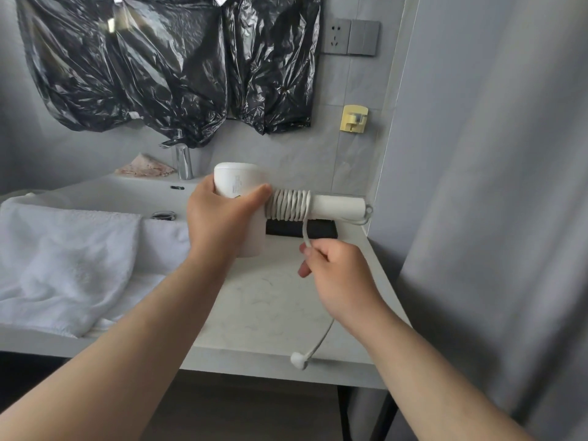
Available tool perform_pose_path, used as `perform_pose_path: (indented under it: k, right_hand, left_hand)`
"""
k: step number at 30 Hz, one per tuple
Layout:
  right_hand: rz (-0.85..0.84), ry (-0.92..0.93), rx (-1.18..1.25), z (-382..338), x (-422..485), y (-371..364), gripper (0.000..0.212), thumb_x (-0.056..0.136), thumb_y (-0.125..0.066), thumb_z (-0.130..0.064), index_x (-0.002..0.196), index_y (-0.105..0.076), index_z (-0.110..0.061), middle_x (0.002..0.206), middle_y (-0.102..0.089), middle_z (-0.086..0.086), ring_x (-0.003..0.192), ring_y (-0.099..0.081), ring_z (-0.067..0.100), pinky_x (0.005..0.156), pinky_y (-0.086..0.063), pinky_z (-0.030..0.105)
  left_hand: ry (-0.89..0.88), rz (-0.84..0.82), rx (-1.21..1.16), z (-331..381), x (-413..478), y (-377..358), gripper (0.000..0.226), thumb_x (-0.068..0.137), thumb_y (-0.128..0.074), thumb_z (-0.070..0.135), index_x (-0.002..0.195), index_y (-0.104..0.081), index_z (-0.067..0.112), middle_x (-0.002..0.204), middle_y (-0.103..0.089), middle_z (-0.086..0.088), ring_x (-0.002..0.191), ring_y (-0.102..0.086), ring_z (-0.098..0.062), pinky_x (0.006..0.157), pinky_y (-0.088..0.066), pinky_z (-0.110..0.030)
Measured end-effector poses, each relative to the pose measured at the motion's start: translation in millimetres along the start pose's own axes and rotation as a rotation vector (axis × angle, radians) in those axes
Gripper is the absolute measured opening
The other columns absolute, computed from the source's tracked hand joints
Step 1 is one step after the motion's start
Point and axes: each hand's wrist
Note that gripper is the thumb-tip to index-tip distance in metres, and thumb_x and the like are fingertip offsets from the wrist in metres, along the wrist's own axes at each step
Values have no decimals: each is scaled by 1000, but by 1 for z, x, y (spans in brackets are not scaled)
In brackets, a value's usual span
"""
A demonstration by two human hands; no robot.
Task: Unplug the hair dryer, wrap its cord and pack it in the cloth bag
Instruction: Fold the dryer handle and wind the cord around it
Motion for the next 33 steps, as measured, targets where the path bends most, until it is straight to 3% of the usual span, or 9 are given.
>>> perform_pose_path:
  k: [4, 9, 12, 15, 17, 20, 26, 29, 33]
  right_hand:
    - [27, 119, -170, -1, 10, 16, 29, 86, -67, -28, 68, -60, -5, 50, -46, -2, 50, -37, 12, 51, -31, 30]
    - [80, 332, -414, -5, 21, 38, 19, 85, -69, -26, 71, -69, -14, 60, -56, -2, 64, -53, 20, 57, -38, 32]
    - [111, 445, -427, -7, 27, 45, 9, 81, -75, -23, 75, -76, -17, 74, -59, -8, 75, -56, 17, 64, -36, 17]
    - [101, 388, -333, -10, 26, 51, 6, 80, -76, -21, 81, -79, -16, 94, -75, 0, 91, -65, 13, 77, -43, 16]
    - [53, 302, -269, -11, 26, 54, 4, 79, -78, -23, 78, -78, -19, 79, -76, -1, 78, -68, 14, 71, -49, 24]
    - [21, 230, -166, -11, 28, 58, 8, 72, -85, -22, 75, -78, -20, 72, -72, -13, 76, -67, 3, 70, -50, 18]
    - [-156, 92, 145, -7, 33, 69, 11, 74, -82, -10, 74, -76, -19, 73, -77, -4, 71, -70, 6, 72, -57, 23]
    - [-237, 81, 228, -3, 37, 74, 17, 78, -76, -4, 75, -75, -20, 72, -76, -4, 69, -69, 7, 71, -58, 23]
    - [-317, 49, 304, 0, 38, 76, 17, 78, -71, -3, 71, -74, -19, 66, -73, -5, 61, -67, 5, 58, -55, 19]
  left_hand:
    - [-124, -10, 179, -1, -1, 5, 41, 63, -83, 43, 90, -61, 21, 77, -64, 10, 68, -59, -7, 65, -54, -33]
    - [-221, -87, 258, 1, -4, 7, 45, 59, -83, 44, 93, -61, 24, 81, -65, 10, 76, -62, -12, 68, -55, -36]
    - [-276, -145, 280, 6, -6, 8, 49, 61, -86, 41, 99, -62, 23, 85, -66, 9, 81, -63, -14, 69, -53, -35]
    - [-293, -182, 293, 10, -4, 9, 46, 62, -87, 40, 96, -62, 21, 84, -67, 7, 75, -61, -9, 61, -49, -28]
    - [-296, -218, 294, 11, -3, 11, 45, 61, -88, 40, 94, -62, 24, 82, -66, 9, 71, -59, -4, 57, -47, -24]
    - [-293, -291, 262, 10, -1, 14, 44, 60, -90, 39, 92, -65, 24, 80, -68, 8, 67, -58, -3, 58, -48, -23]
    - [-225, -417, 129, 8, 2, 20, 49, 55, -88, 43, 93, -71, 16, 85, -72, -8, 69, -61, -12, 65, -58, -42]
    - [-179, -468, 68, 8, 0, 21, 44, 59, -89, 34, 93, -71, 13, 81, -71, -10, 67, -60, -13, 60, -57, -38]
    - [-154, -532, 22, 8, -2, 20, 41, 61, -89, 29, 93, -71, 10, 78, -67, -5, 66, -60, -13, 57, -53, -31]
Point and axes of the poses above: each hand's wrist, its own x-axis towards the middle knuckle, its own y-axis out of the back of the hand, z = x × y
